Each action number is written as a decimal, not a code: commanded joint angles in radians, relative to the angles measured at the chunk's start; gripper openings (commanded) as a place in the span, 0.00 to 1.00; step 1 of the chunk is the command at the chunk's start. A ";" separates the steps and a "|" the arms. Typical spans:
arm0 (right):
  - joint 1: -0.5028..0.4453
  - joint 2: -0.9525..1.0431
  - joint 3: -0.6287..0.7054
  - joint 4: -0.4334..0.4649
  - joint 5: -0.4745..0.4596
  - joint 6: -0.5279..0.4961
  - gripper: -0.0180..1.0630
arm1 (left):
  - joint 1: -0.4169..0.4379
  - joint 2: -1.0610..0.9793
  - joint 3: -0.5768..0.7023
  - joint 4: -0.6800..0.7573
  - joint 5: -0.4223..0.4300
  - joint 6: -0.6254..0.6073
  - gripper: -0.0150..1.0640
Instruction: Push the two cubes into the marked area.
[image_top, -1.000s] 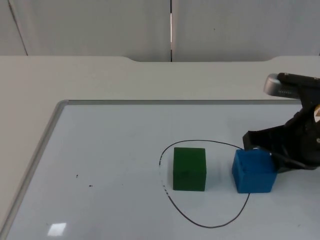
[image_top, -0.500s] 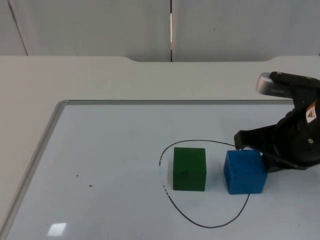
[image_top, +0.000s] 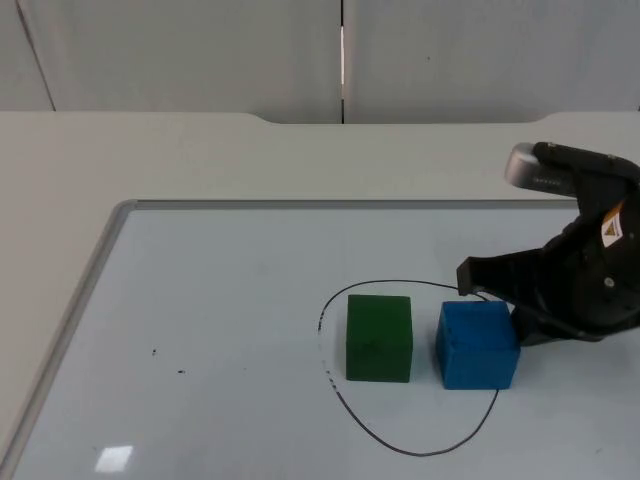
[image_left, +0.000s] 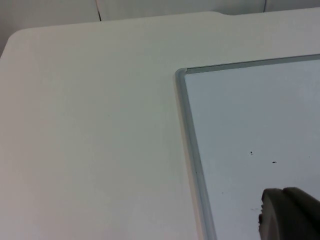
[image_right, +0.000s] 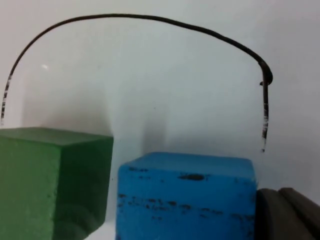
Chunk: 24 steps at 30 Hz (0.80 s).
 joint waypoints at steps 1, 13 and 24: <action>0.007 0.002 -0.002 0.001 -0.011 0.003 0.02 | -0.006 -0.004 0.003 -0.011 -0.006 0.002 0.01; 0.043 0.002 -0.002 0.004 -0.050 0.016 0.02 | -0.006 -0.004 0.003 -0.013 -0.006 0.005 0.01; 0.051 -0.003 -0.005 -0.023 -0.044 0.010 0.02 | -0.006 -0.004 0.003 -0.013 -0.006 0.005 0.01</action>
